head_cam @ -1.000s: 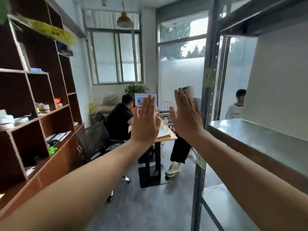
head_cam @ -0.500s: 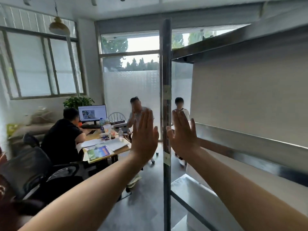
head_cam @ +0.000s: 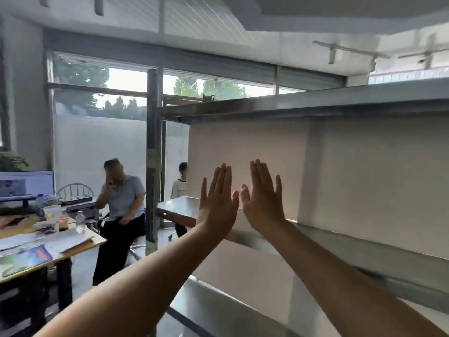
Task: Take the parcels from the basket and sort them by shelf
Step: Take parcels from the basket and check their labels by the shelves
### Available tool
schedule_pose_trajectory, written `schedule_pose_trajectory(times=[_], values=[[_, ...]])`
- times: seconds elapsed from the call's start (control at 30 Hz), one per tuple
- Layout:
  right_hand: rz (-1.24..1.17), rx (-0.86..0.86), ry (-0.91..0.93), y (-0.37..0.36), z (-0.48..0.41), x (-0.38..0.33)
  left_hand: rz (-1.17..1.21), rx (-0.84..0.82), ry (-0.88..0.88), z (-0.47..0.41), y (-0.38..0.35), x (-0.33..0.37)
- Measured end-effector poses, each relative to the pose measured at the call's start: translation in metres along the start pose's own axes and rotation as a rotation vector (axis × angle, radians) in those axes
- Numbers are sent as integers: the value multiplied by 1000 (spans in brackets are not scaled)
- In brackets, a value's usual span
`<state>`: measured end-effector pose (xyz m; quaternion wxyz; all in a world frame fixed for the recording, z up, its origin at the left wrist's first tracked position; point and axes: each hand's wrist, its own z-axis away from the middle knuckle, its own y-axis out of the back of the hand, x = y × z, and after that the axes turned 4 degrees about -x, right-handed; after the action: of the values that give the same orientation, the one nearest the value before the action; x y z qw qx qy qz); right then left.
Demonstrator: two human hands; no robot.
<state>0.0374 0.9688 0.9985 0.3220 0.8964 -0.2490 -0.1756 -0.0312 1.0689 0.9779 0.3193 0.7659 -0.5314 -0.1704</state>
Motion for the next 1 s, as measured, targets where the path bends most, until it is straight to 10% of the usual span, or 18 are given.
schedule_pose_trajectory(times=[0.5, 1.0], values=[[519, 66, -463, 287, 178, 329, 459, 4, -538, 17, -21, 445], [897, 103, -989, 475, 394, 405, 933, -129, -994, 161, 46, 718]])
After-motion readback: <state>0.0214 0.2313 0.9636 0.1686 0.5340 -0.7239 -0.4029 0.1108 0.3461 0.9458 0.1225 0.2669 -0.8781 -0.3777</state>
